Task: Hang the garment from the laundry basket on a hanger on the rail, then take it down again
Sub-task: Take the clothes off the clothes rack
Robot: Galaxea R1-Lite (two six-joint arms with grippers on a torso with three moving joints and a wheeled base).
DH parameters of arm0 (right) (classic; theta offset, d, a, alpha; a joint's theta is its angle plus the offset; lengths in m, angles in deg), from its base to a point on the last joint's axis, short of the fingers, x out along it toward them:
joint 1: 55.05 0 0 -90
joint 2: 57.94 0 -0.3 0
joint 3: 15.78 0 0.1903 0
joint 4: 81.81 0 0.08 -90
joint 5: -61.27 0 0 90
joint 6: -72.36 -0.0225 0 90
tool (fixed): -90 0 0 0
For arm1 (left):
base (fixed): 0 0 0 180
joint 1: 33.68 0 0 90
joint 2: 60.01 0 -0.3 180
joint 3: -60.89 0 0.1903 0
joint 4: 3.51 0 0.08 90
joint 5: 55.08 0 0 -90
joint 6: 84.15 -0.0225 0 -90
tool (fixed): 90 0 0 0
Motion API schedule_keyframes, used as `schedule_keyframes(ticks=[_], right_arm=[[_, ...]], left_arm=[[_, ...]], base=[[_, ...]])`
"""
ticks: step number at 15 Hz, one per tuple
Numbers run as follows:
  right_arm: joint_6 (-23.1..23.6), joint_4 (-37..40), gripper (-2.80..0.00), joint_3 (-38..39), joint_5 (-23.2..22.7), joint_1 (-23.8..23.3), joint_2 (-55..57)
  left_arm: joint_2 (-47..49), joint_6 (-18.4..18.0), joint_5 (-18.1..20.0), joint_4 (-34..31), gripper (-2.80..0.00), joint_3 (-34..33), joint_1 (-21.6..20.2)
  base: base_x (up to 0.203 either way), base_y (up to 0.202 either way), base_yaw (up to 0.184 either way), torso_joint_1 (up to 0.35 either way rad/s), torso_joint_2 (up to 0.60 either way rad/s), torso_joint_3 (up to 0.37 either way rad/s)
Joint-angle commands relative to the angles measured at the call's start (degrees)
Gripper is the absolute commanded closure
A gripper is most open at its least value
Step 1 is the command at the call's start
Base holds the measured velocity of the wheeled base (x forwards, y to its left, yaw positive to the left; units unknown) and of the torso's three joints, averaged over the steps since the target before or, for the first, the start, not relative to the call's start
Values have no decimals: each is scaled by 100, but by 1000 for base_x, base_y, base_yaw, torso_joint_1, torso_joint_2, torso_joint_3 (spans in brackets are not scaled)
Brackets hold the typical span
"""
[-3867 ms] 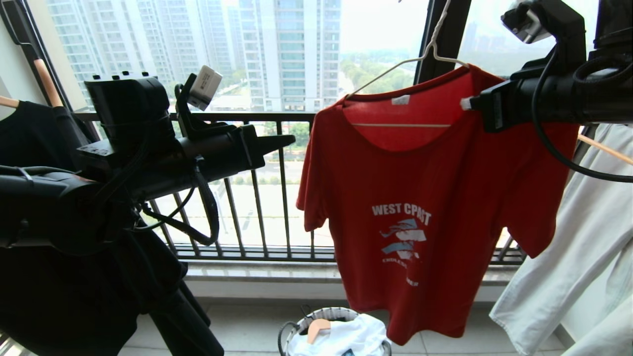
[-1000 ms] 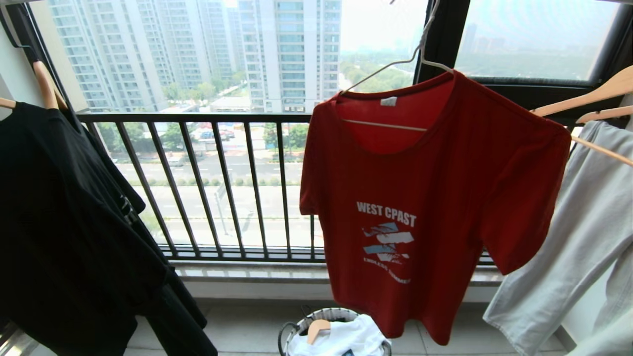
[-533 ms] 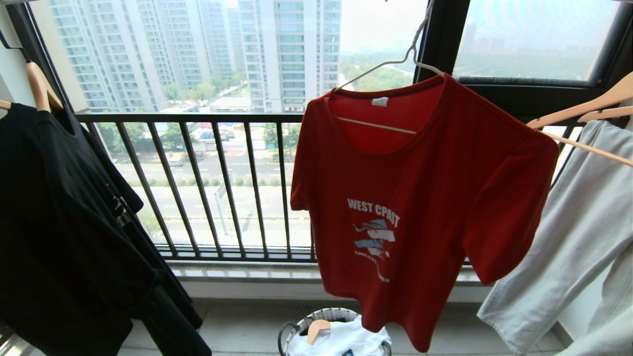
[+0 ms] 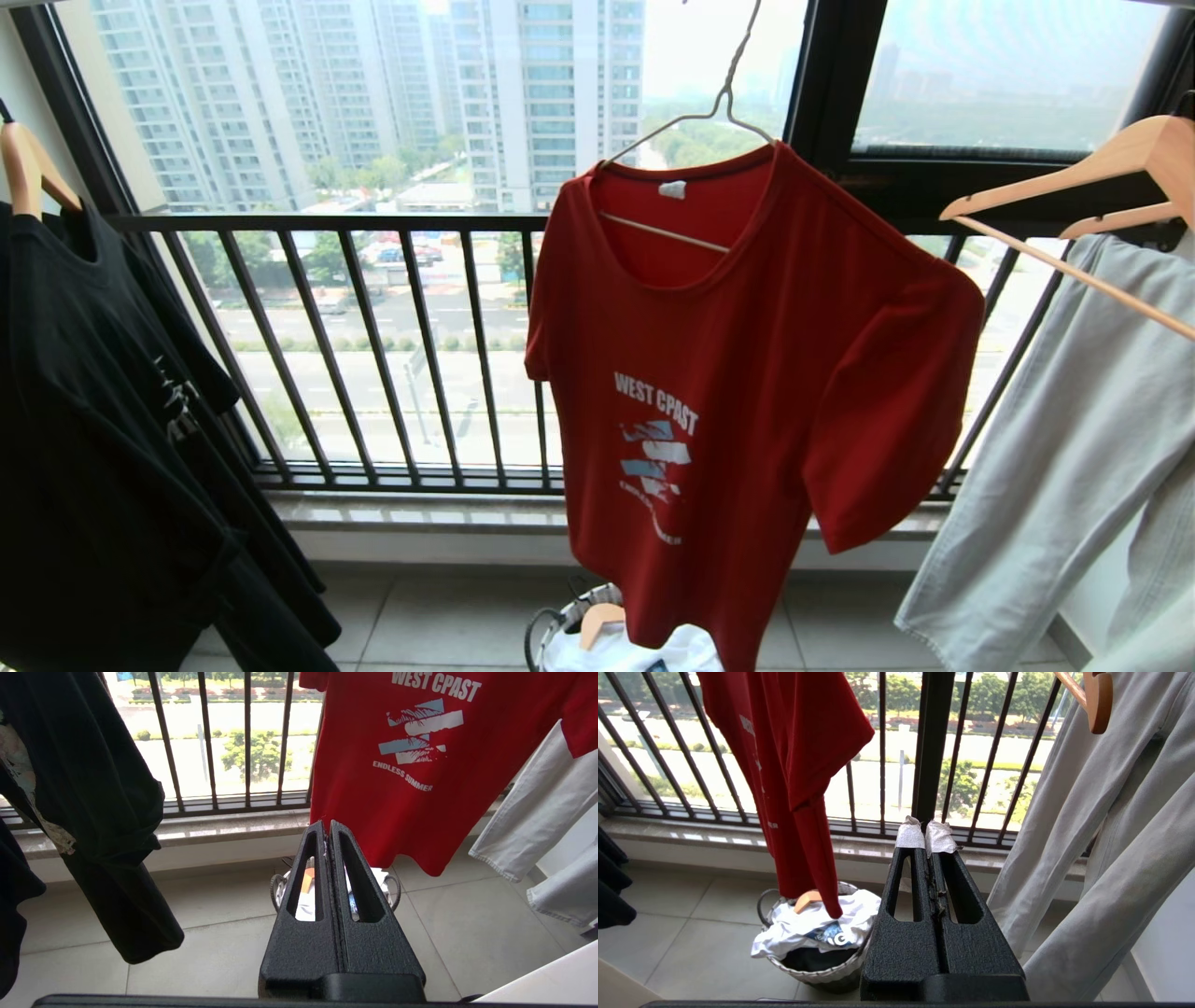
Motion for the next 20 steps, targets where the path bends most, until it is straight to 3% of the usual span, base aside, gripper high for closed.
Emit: schedule_keyframes(ticks=[1,5,8,11,14,16,20], right_arm=[[9,26,0,331,-37,-7,-245],[61,-141,0,1321,-227,9,-1013],[81,-1490,0,2597,-155,14,-1363],[189,-2814,0,3735,142,15,-1434],[410,-3045,0,4365,196,15,-1442],[704,-3636,0,4838,267,15,-1443],[415,-3628,0,4885,296,15,-1438]], left_arm=[[-357,-18,-65,118,0,-323,96],[-1250,-72,-611,202,0,-886,174],[-1260,-231,-1256,632,0,-1305,182],[-1261,-704,-1709,1275,0,-1960,182],[-1260,-837,-1895,1359,0,-2216,189],[-1260,-711,-1898,1374,0,-2219,199],[-1260,-427,-1974,1379,0,-2219,199]], base=[[0,0,0,0,0,0],[0,0,0,0,0,0],[0,0,0,0,0,0],[0,0,0,0,0,0],[0,0,0,0,0,0],[0,0,0,0,0,0],[0,0,0,0,0,0]])
